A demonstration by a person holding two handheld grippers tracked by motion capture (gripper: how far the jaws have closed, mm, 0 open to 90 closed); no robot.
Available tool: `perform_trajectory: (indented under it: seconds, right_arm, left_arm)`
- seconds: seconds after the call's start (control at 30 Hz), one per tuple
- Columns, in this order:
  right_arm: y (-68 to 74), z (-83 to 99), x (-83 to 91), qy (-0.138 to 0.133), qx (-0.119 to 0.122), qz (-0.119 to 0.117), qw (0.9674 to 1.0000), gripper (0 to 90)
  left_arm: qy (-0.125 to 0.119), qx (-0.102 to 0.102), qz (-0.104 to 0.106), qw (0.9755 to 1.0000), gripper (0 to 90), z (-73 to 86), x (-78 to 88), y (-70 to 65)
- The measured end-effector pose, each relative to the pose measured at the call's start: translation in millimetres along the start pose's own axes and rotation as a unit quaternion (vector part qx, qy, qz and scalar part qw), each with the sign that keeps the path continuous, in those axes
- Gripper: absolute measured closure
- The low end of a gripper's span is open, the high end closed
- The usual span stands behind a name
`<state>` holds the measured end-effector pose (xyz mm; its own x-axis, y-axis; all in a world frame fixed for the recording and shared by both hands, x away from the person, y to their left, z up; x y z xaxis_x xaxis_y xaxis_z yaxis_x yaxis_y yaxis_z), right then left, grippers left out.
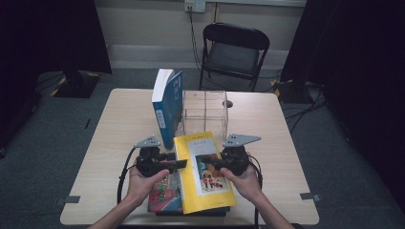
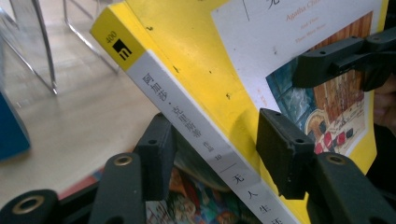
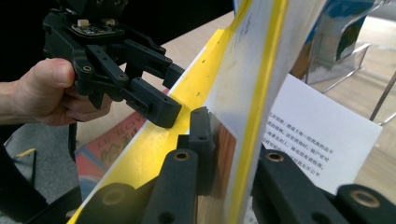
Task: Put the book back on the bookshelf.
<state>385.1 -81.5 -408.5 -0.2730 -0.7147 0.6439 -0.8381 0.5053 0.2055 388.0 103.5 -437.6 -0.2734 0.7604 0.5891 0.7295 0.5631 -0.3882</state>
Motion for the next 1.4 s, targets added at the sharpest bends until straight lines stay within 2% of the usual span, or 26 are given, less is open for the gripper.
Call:
perform_trajectory:
  seconds: [0.07,0.23,0.33,0.43,0.53,0.7,0.8,1.0,1.03,1.07,1.13,1.17,1.2,1.27,1.4]
  right_arm:
    - [1.4,-5.2,2.9,-0.007,0.003,0.002,1.0000,83.2]
    - [4.5,-19.7,9.9,-0.026,0.013,0.006,0.9995,84.3]
    - [5.3,-28.9,15.2,-0.045,0.018,0.009,0.9988,85.6]
    - [4.7,-34.0,18.9,-0.059,0.018,0.004,0.9981,86.0]
    - [6.4,-34.1,20.3,-0.059,0.021,0.004,0.9980,85.9]
    - [8.7,-34.0,18.9,-0.056,0.028,-0.002,0.9980,85.9]
    - [10.1,-34.5,20.2,-0.050,0.036,0.000,0.9981,86.0]
    - [9.4,-31.5,26.2,-0.054,0.040,0.007,0.9977,86.3]
    - [9.7,-31.9,27.2,-0.058,0.041,0.009,0.9974,86.3]
    - [9.3,-32.4,28.6,-0.064,0.043,0.012,0.9970,86.3]
    - [7.8,-32.2,30.0,-0.069,0.043,0.016,0.9966,86.0]
    - [6.9,-31.7,30.1,-0.072,0.040,0.016,0.9965,86.0]
    - [4.9,-29.6,29.2,-0.072,0.037,0.020,0.9965,85.8]
    - [1.7,-24.4,28.4,-0.080,0.031,0.012,0.9962,85.7]
    - [1.9,-18.3,32.6,-0.081,0.028,0.003,0.9963,85.1]
  left_arm:
    - [0.000,0.001,-0.001,1.0000,51.2,-5.5,5.3,0.6]
    - [-0.026,-0.006,-0.006,0.9996,55.7,-20.0,16.4,2.7]
    - [-0.043,-0.016,-0.021,0.9987,57.5,-30.3,21.7,1.7]
    - [-0.051,-0.019,-0.017,0.9984,57.8,-34.2,22.0,2.7]
    - [-0.063,-0.016,-0.009,0.9979,57.3,-33.3,19.6,4.1]
    - [-0.058,-0.015,0.004,0.9982,54.4,-33.3,17.1,5.3]
    - [-0.059,-0.018,0.006,0.9981,57.3,-35.1,19.7,2.9]
    - [-0.083,-0.044,-0.008,0.9956,63.5,-40.3,29.1,-6.1]
    - [-0.093,-0.057,-0.015,0.9940,64.5,-42.5,32.7,-9.1]
    - [-0.094,-0.063,-0.015,0.9934,65.8,-44.7,35.5,-11.5]
    - [-0.106,-0.089,-0.023,0.9901,70.7,-46.2,40.0,-17.3]
    - [-0.102,-0.104,-0.026,0.9890,71.5,-46.2,41.5,-21.5]
    - [-0.097,-0.108,-0.027,0.9890,72.8,-46.0,42.2,-24.5]
    - [-0.097,-0.115,-0.019,0.9884,74.2,-44.3,42.3,-30.2]
    - [-0.094,-0.116,-0.015,0.9886,75.2,-42.0,41.3,-39.2]
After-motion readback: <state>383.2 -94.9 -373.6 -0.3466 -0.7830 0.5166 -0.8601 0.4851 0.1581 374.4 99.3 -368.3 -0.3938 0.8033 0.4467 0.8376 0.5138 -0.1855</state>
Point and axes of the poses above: each handheld gripper's, and its own axes: x roughly backward along the jaws, z roughly out of its underside, y roughly to its left, the point moved 6 cm from there along -x, roughly forward along the jaws, and after that the axes turned 13 degrees about y, right-handed, at the moved point
